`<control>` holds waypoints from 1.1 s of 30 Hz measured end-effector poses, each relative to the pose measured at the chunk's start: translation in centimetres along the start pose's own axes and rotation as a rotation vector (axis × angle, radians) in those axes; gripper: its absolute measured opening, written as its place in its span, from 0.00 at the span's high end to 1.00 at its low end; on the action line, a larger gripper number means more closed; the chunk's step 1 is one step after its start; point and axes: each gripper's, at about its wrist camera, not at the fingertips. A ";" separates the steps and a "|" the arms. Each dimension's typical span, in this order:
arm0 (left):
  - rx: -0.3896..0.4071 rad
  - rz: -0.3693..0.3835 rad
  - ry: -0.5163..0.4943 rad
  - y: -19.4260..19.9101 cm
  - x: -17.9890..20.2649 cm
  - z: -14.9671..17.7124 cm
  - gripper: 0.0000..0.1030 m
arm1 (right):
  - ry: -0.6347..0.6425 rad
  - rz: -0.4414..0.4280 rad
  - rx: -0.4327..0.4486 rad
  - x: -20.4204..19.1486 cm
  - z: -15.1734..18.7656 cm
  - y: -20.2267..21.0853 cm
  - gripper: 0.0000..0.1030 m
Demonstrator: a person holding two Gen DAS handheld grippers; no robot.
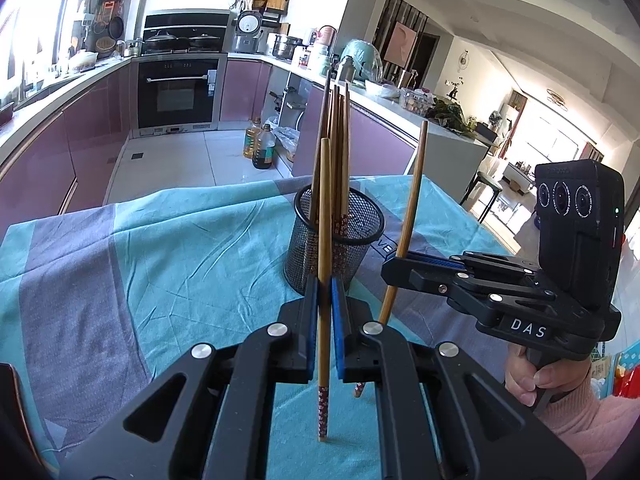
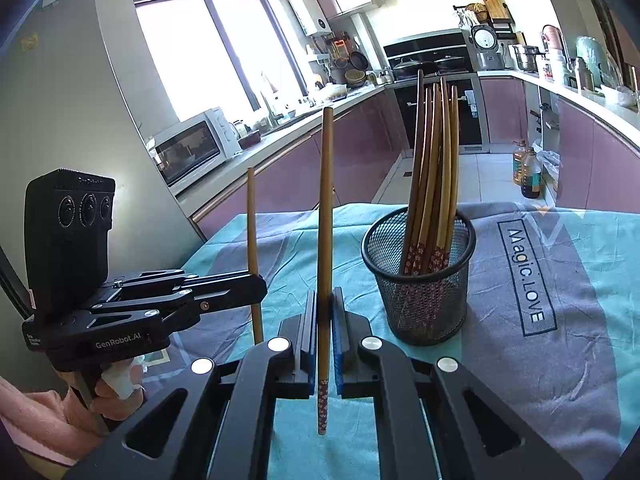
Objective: Organize utensils
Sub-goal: 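Lower the left tool's chopstick into the cup while the right tool holds its chopstick beside it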
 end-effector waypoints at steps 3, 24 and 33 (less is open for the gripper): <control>0.009 0.003 -0.003 0.1 0.1 -0.3 0.93 | 0.000 0.006 0.011 0.0 -0.3 0.2 0.94; 0.031 0.005 -0.015 0.4 0.9 -1.6 0.93 | -0.002 0.029 0.045 0.7 -1.1 1.3 0.94; 0.044 0.006 -0.019 0.9 1.1 -2.0 0.93 | 0.006 0.035 0.059 0.9 -1.6 1.6 0.94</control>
Point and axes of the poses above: each gripper's, at about its wrist camera, not at the fingertips, and y roughly against the way its jaws point, x to its right, z to its underside, and after that the axes turned 5 degrees about y, right-handed
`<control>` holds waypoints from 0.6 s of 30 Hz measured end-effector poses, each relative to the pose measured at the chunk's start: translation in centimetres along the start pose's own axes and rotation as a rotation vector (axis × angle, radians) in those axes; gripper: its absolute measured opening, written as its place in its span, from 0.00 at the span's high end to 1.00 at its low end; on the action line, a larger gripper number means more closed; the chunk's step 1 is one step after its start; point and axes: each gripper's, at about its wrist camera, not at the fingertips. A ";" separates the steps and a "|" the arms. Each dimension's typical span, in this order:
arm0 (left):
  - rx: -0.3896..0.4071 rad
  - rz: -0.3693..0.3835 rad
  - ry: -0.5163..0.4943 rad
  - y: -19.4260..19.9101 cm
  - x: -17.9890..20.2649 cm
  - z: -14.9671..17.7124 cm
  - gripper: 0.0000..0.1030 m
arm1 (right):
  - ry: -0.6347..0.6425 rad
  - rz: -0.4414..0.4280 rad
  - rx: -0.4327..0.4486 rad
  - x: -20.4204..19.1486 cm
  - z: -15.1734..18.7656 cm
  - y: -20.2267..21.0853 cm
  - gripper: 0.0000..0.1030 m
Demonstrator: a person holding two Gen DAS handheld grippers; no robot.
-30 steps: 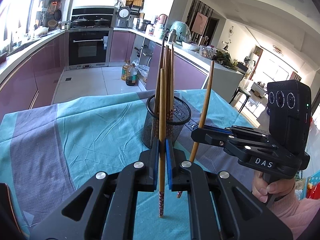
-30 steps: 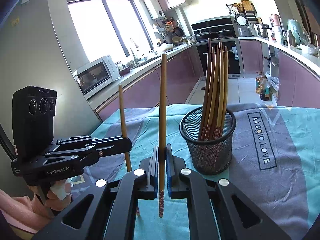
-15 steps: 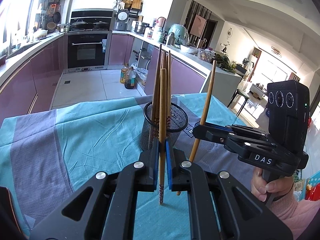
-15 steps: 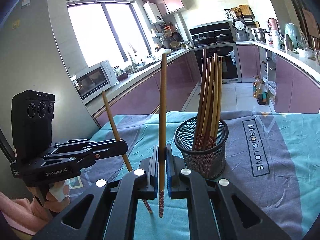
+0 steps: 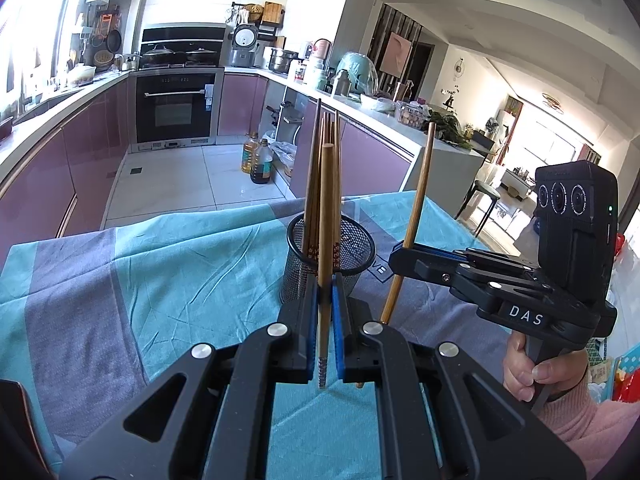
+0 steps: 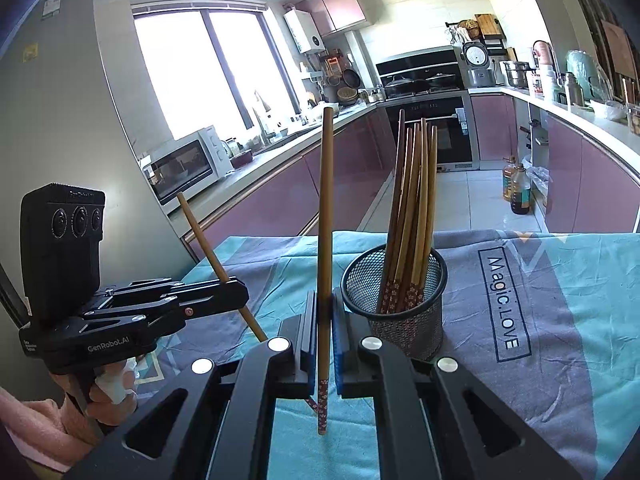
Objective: Organize utensils
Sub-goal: 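Lower the left tool's chopstick into the cup while the right tool holds its chopstick beside it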
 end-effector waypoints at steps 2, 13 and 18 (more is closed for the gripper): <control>0.003 0.001 -0.001 0.1 0.0 -0.2 0.93 | 0.001 0.001 0.003 0.0 -0.1 0.1 0.94; 0.018 0.007 -0.012 0.4 0.1 -0.7 0.93 | 0.011 0.008 0.019 0.2 -0.6 0.3 0.94; 0.019 0.008 -0.017 0.5 0.3 -0.9 0.93 | 0.014 0.008 0.024 0.2 -0.8 0.2 0.94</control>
Point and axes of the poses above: each gripper's, at about its wrist camera, not at the fingertips, and y roughly against the way its jaws point, x to its right, z to its underside, and after that the axes turned 5 degrees about y, right-handed
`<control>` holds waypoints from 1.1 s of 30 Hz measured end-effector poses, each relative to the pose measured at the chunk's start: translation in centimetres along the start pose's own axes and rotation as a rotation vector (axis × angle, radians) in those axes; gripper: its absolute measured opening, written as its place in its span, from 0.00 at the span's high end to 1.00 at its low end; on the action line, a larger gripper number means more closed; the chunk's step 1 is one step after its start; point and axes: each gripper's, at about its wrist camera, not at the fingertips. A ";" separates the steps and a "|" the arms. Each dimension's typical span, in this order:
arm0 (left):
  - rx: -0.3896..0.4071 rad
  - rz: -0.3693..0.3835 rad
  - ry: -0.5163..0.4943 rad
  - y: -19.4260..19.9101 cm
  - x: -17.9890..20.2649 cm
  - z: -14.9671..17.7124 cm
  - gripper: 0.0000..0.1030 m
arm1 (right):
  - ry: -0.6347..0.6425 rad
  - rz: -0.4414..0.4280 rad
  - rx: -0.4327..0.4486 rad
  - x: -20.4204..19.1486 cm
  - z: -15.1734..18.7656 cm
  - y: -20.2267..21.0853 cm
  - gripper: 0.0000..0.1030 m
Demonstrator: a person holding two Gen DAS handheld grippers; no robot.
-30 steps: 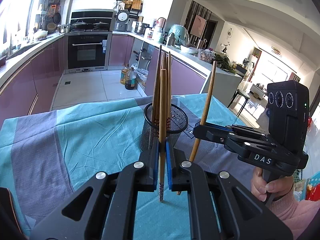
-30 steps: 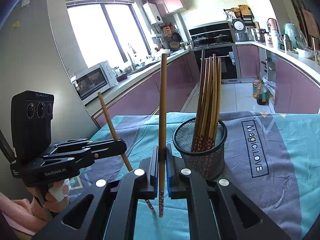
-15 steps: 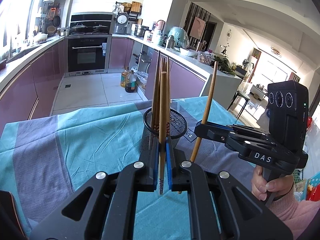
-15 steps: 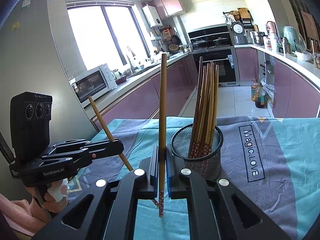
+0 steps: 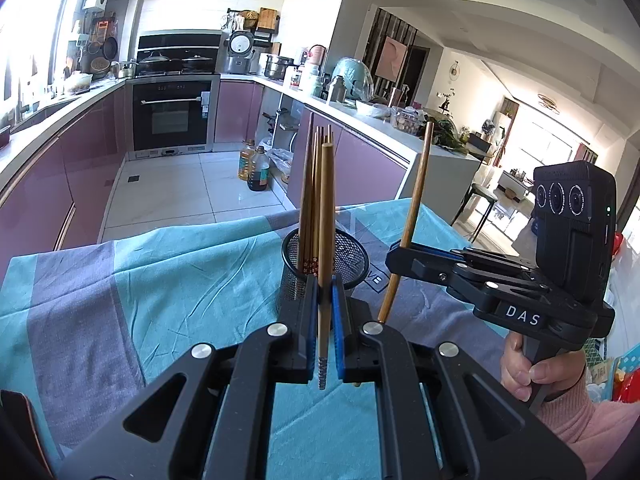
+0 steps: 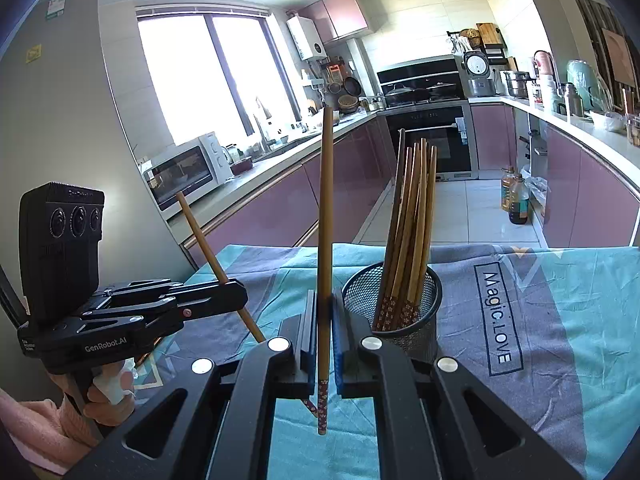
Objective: Organize utensils
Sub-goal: 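Lower the left tool's chopstick into the cup while the right tool holds its chopstick beside it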
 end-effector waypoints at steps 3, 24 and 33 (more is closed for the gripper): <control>0.003 0.002 -0.005 0.1 0.2 -0.2 0.93 | 0.002 0.001 0.001 0.0 -0.1 0.0 0.94; 0.021 0.012 -0.026 0.6 0.9 -1.1 0.93 | 0.015 0.006 0.020 -0.3 -0.7 0.2 0.94; 0.033 0.013 -0.036 0.9 1.2 -1.5 0.93 | 0.023 0.012 0.033 -0.1 -1.3 0.6 0.94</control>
Point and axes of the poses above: each gripper's, at about its wrist camera, not at the fingertips, and y roughly against the way its jaws point, x to its right, z to its underside, and after that the axes turned 5 degrees about y, right-handed
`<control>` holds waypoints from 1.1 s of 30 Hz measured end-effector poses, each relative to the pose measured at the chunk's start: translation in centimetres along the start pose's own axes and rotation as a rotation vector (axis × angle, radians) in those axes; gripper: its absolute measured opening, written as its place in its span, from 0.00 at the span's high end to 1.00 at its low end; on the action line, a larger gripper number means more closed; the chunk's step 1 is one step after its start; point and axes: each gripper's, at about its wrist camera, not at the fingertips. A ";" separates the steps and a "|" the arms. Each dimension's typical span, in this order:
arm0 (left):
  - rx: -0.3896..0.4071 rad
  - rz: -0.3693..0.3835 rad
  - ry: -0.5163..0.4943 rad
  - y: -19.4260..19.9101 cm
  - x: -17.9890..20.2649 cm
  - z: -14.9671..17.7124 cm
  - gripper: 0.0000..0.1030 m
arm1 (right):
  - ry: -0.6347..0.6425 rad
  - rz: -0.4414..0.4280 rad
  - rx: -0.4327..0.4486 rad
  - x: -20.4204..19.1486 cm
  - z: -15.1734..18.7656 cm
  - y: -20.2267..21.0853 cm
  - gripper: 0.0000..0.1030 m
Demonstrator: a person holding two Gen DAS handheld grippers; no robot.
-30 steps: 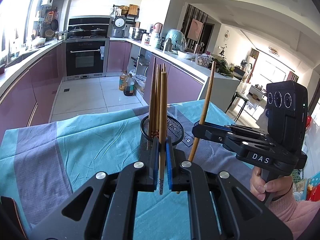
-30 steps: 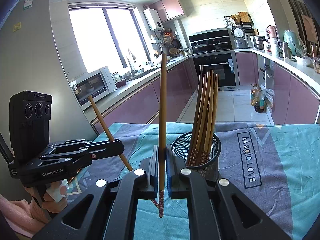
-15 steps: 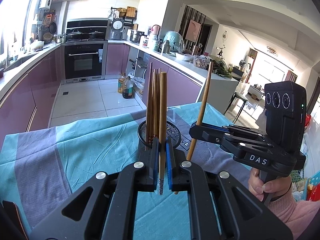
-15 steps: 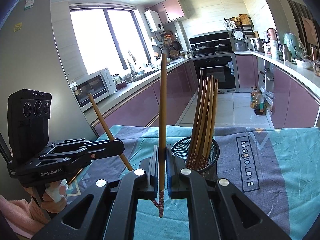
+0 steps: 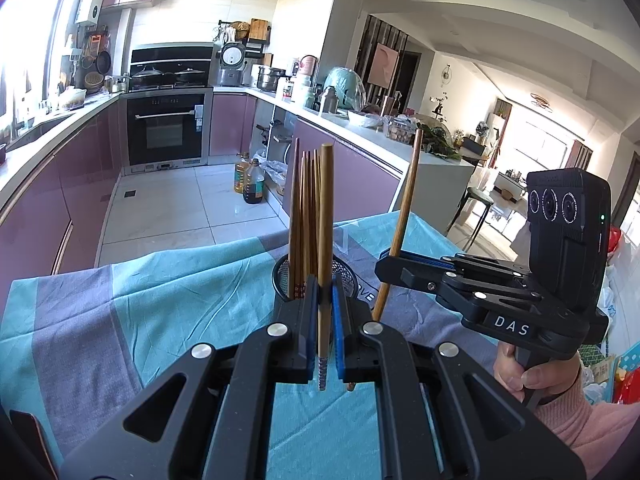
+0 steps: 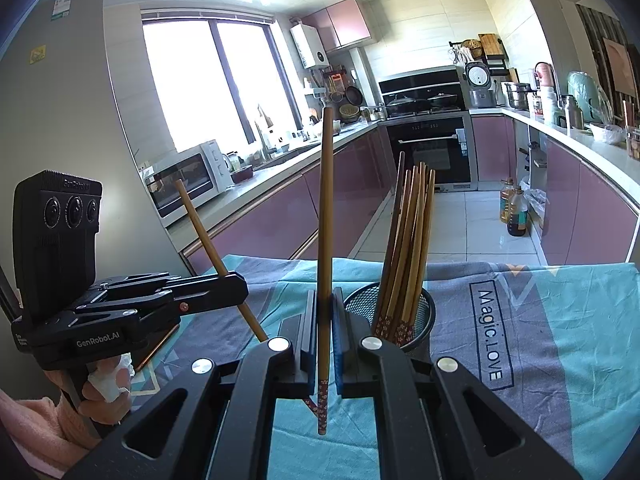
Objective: Organize utensils
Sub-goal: 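Lower the left tool's chopstick into the cup while the right tool holds its chopstick beside it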
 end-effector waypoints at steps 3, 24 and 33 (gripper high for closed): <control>0.004 -0.001 -0.002 0.0 0.1 -0.2 0.93 | 0.002 0.002 0.003 0.1 -0.2 0.1 0.94; 0.031 -0.003 -0.028 0.2 0.8 -0.8 0.93 | 0.019 0.005 0.029 0.1 -1.3 0.6 0.94; 0.038 -0.006 -0.035 0.1 1.0 -1.2 0.93 | 0.025 0.006 0.038 0.1 -1.6 0.6 0.94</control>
Point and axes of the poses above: each gripper's, at about its wrist camera, not at the fingertips, and y roughly against the way its jaws point, x to its right, z to its underside, and after that the axes turned 5 degrees about y, right-handed
